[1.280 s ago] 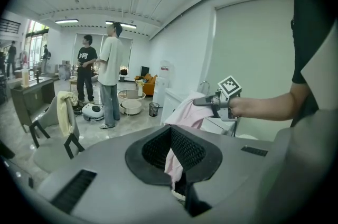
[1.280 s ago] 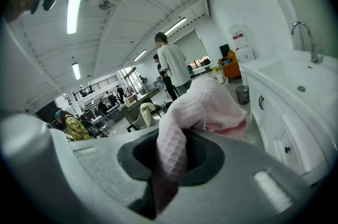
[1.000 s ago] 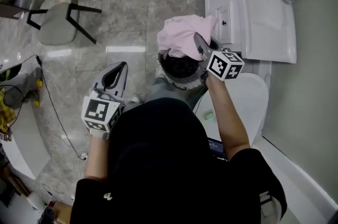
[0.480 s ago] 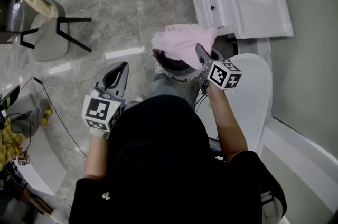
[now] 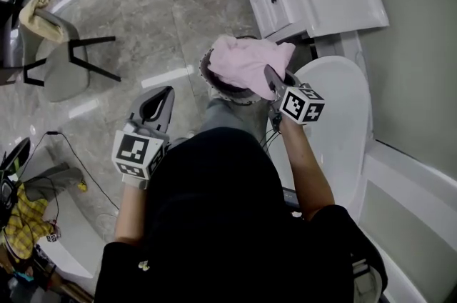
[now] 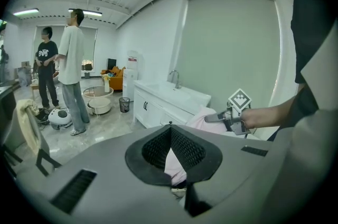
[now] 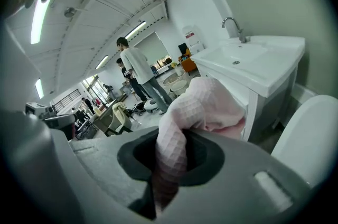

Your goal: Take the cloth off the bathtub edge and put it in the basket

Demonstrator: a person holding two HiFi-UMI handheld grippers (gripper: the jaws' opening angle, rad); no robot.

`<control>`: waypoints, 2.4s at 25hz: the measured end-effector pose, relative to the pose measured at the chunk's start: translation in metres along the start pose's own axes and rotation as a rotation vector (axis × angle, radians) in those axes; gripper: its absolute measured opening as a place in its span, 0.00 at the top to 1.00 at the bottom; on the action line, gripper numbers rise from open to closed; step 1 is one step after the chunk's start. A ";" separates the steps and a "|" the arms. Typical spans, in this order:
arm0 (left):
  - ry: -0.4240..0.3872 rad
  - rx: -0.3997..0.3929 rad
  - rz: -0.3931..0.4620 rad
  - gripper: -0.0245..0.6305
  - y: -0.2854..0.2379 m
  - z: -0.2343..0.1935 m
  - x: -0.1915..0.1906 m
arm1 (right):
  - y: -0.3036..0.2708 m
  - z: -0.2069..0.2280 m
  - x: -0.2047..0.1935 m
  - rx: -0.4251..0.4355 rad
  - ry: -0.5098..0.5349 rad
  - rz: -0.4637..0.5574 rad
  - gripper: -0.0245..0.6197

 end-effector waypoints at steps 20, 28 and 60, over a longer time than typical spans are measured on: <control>0.055 0.047 -0.143 0.94 -0.030 -0.021 -0.032 | -0.140 0.062 -0.113 0.005 0.022 -0.341 0.87; 0.099 0.133 -0.178 0.94 -0.035 -0.041 -0.064 | -0.222 0.089 -0.181 -0.004 0.053 -0.507 0.86; 0.344 0.271 -0.170 0.94 -0.047 -0.070 -0.138 | -0.332 0.108 -0.250 0.007 0.154 -0.820 0.80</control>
Point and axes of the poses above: the fingertips, and each gripper's own axes: y backward along the fingers, z to its right, x out of its top, the point moved 4 cm from there along y, backward along the fingers, and after that the axes turned 2 degrees about y, right-handed, at the moved point
